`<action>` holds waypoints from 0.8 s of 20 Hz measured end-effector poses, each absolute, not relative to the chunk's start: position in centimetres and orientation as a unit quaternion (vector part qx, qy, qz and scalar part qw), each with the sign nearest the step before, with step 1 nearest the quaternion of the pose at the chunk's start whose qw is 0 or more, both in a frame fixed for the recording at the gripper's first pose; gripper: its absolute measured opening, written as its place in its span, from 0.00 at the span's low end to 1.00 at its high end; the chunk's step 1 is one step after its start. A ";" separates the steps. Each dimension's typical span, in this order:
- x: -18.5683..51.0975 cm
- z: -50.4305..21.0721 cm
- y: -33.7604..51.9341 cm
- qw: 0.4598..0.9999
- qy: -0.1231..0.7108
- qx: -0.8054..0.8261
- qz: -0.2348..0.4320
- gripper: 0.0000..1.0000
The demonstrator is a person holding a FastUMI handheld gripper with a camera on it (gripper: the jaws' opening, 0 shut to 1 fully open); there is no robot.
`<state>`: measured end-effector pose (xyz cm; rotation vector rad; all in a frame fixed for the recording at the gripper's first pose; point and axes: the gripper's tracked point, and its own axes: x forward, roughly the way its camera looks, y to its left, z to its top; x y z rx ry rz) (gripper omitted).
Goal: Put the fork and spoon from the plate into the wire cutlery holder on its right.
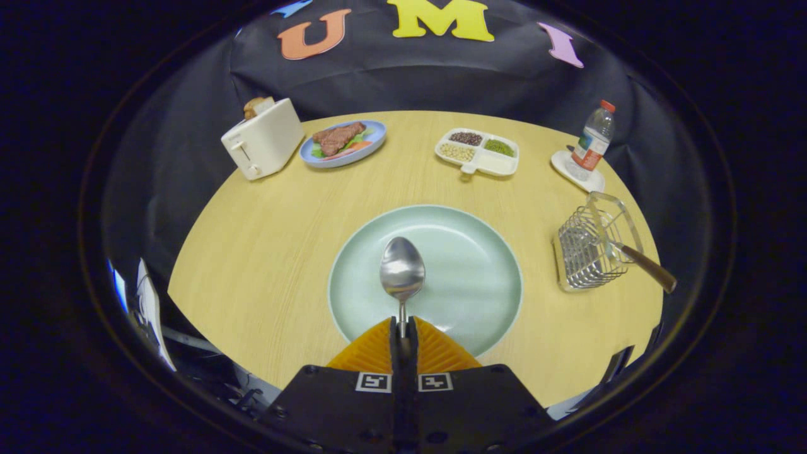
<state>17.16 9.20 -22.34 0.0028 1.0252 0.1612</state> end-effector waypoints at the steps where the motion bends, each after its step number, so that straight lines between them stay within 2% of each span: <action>1: 17.2 -21.7 8.5 0.871 0.485 0.003 0.077 0.01; 16: 19.4 -16.3 -6.8 0.892 0.450 0.050 0.009 0.01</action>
